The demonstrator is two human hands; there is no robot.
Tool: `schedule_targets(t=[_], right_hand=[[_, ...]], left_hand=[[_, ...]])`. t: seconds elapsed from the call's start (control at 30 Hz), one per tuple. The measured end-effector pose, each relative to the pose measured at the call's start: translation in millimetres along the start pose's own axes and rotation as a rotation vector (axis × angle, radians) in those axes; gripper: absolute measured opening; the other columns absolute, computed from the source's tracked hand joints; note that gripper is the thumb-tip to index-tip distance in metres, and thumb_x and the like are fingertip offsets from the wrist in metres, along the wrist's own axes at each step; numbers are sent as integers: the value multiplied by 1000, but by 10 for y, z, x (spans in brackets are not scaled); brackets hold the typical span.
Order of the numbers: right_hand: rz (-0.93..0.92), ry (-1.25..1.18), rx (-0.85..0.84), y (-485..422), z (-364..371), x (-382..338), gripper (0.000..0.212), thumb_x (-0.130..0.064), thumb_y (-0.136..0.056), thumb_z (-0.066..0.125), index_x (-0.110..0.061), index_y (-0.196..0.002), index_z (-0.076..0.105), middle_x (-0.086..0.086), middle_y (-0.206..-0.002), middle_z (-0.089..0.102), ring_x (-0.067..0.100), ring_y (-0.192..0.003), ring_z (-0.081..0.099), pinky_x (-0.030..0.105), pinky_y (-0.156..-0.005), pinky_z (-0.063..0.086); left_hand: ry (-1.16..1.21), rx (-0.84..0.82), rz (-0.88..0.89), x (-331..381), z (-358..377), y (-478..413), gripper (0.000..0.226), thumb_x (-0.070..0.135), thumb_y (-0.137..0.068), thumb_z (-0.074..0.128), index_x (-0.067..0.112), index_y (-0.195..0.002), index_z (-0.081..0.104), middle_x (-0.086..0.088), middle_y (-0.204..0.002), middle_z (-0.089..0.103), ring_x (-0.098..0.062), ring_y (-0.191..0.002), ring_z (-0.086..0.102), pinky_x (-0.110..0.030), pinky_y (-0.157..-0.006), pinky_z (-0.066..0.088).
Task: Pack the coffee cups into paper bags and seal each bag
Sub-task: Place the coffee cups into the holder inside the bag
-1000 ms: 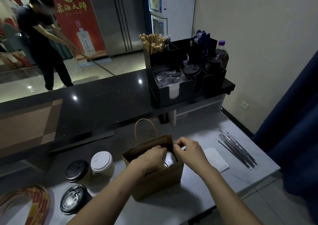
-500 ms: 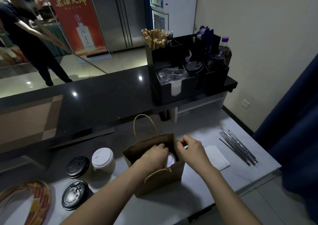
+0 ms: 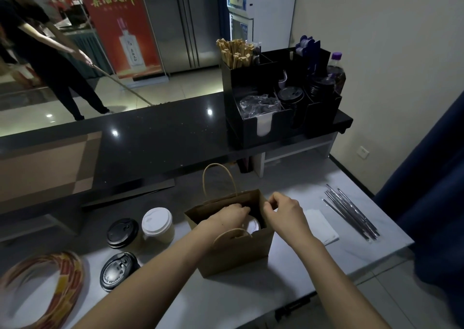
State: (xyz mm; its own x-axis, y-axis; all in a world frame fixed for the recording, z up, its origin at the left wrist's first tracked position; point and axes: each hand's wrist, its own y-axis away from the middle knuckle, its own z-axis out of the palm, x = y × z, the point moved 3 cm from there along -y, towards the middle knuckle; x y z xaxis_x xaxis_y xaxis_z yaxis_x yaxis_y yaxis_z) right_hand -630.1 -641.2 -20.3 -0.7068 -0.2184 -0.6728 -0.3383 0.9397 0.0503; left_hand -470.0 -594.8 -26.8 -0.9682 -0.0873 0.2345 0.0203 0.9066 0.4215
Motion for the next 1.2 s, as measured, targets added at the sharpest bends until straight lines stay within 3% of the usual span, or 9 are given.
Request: schedule_targets(t=[0.2,0.4,0.5,0.57,0.73,0.87,1.1,1.2], right_hand=[[-15,21,-8,-5,39,-44,23,-34,-102,58,-28,-80,56,-4,-80,65,14,-75,62,31,-64,51],[-22,39,-3,2,53,-67,18,-33,-102,58,-26,-85,59,-5,-81,65,14,-75,63,35,-69,57],[-30,49,-12,2,56,-76,16,-34,-103,58,-27,-89,61,-6,-84,66,13,-76,63,37,-72,60],[-28,48,-9,-2,59,-77,15,-34,-102,59,-28,-89,62,-6,-84,66,13,-77,63,37,-73,60],[-23,44,-4,13,79,-63,14,-33,-103,59,-28,-90,62,-6,-83,67,14,-77,64,40,-75,62],[-25,47,-7,16,86,-61,14,-33,-103,58,-27,-91,64,-6,-84,67,14,-77,64,39,-72,60],[-20,75,-21,-1,109,-50,12,-34,-103,58,-27,-97,65,-6,-89,68,12,-79,64,29,-65,52],[-18,73,-28,-7,112,-42,11,-34,-104,58,-26,-99,65,-5,-92,68,11,-80,63,27,-65,49]], left_hand=[[156,240,8,-134,-259,371,40,39,-99,65,20,-135,61,0,-126,62,-17,-112,62,-34,-98,53],[268,595,-92,-581,-533,973,12,33,-103,60,24,-107,68,9,-101,62,-7,-92,60,-30,-84,53],[285,703,-166,-885,-565,1185,7,28,-103,60,25,-104,66,10,-98,62,-5,-92,59,-25,-81,50],[280,716,-235,-1150,-512,1250,5,28,-102,62,26,-106,65,11,-99,61,-5,-93,59,-22,-80,46],[273,634,-409,-1795,-171,1237,17,27,-95,68,17,-109,68,2,-101,60,-23,-100,61,-37,-86,47],[263,485,-487,-2065,114,1136,45,35,-91,72,11,-127,62,-12,-124,60,-35,-115,56,-41,-96,44],[175,336,-615,-2141,342,1013,89,68,-85,67,18,-153,36,-4,-153,44,-35,-143,29,-46,-113,34],[149,339,-624,-2139,379,977,88,68,-85,65,19,-152,36,-4,-154,44,-35,-145,27,-45,-116,29]])
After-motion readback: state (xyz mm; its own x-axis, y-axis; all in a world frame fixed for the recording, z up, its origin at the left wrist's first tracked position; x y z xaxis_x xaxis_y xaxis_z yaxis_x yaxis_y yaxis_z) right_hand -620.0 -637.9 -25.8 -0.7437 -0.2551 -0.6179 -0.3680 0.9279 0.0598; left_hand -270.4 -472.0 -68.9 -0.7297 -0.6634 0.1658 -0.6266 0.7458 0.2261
